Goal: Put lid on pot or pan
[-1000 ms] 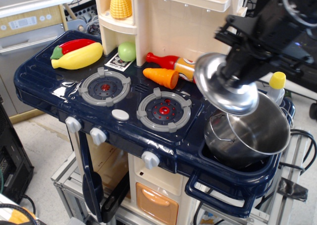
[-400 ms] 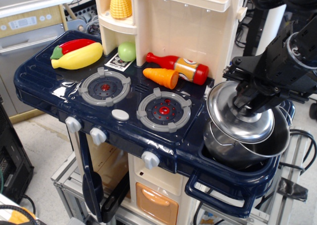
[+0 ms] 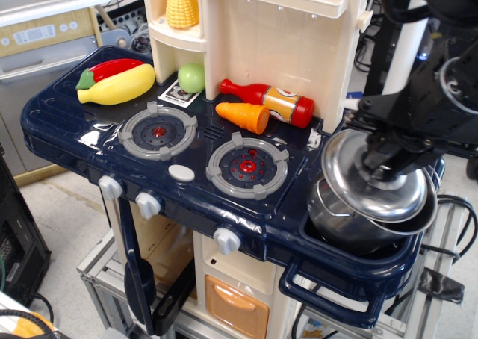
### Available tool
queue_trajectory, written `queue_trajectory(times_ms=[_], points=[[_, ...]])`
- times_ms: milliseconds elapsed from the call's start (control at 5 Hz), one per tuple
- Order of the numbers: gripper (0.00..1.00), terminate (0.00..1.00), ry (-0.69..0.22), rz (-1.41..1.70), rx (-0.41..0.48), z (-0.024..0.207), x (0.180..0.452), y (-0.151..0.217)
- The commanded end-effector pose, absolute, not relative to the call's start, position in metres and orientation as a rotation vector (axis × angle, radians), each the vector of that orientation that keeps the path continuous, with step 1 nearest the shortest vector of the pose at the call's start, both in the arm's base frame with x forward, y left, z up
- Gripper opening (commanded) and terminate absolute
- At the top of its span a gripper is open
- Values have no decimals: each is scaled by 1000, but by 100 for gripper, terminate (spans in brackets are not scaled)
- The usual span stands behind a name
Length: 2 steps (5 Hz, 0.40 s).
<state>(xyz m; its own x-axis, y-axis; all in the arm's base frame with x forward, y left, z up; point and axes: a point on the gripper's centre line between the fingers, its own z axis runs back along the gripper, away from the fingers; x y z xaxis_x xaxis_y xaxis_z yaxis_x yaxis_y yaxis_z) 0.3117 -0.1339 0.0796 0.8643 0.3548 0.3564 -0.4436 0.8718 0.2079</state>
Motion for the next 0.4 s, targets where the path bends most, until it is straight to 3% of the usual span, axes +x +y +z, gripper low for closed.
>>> queue_trajectory(times_ms=[0, 200], points=[[0, 0, -359, 485, 279, 78, 329, -150], [0, 100, -338, 439, 300, 80, 326, -144]])
